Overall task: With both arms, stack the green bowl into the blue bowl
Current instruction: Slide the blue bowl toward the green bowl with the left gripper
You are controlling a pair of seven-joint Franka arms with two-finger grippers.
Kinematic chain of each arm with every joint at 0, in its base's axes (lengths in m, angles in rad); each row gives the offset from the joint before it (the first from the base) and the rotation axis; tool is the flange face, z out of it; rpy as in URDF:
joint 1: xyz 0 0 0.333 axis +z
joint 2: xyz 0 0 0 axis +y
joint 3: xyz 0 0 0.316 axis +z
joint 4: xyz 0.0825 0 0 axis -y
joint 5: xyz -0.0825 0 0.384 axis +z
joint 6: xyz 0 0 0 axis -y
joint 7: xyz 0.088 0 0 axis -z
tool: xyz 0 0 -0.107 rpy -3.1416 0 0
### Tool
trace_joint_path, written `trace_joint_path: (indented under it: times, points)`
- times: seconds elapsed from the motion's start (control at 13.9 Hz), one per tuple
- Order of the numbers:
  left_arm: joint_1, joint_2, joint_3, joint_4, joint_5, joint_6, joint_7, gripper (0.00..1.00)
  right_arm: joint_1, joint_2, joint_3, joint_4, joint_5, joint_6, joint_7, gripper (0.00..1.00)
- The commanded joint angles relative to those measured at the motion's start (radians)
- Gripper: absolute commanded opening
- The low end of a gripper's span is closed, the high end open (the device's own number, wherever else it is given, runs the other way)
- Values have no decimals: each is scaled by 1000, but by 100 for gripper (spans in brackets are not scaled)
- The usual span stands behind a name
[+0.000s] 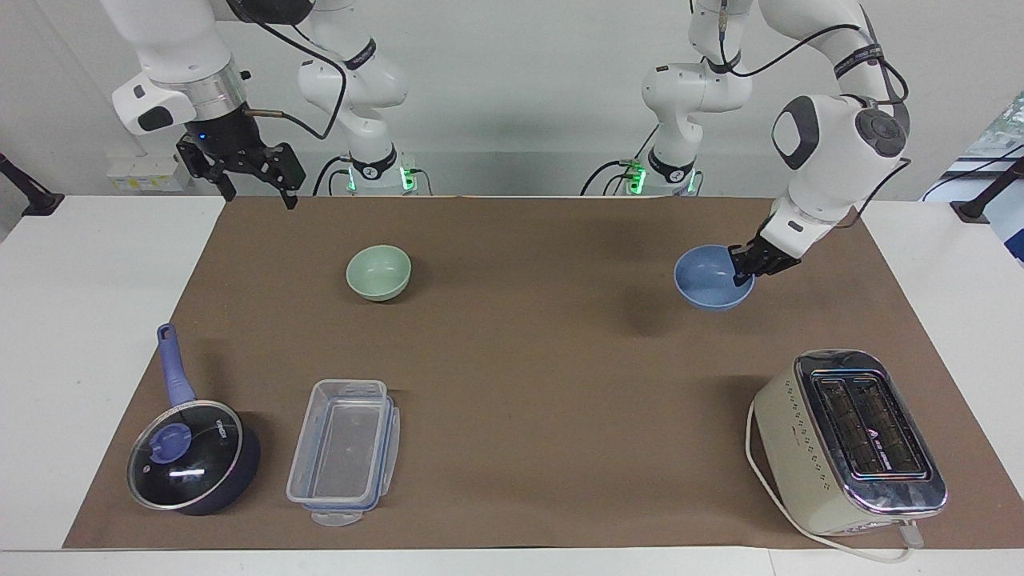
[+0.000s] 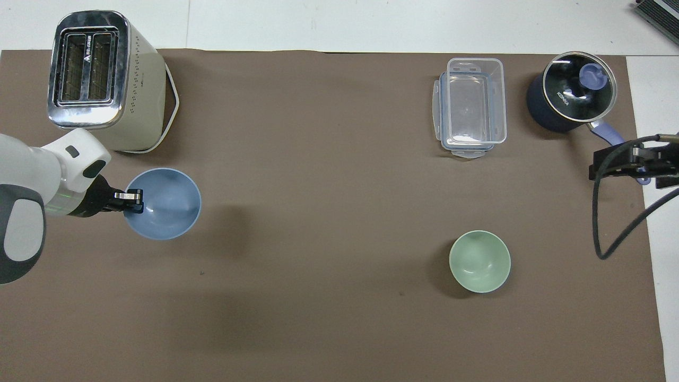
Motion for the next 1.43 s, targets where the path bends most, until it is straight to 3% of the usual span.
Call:
trace_joint_path:
  times: [0.0, 0.57, 1.15, 1.29, 1.36]
  points:
    - [-67, -14, 8, -41, -28, 28, -29, 0, -11, -24, 6, -27, 1, 12, 7, 100]
    - [-330, -5, 8, -210, -81, 279, -222, 0, -11, -24, 6, -29, 1, 12, 7, 100]
    - [-578, 50, 8, -288, -114, 467, -421, 0, -11, -26, 4, -33, 1, 13, 11, 100]
    - [-627, 93, 8, -289, -114, 545, -475, 1, -11, -26, 4, -35, 1, 13, 11, 100]
    - [-631, 107, 9, -288, -114, 559, -462, 54, -12, -26, 4, -35, 1, 13, 11, 100]
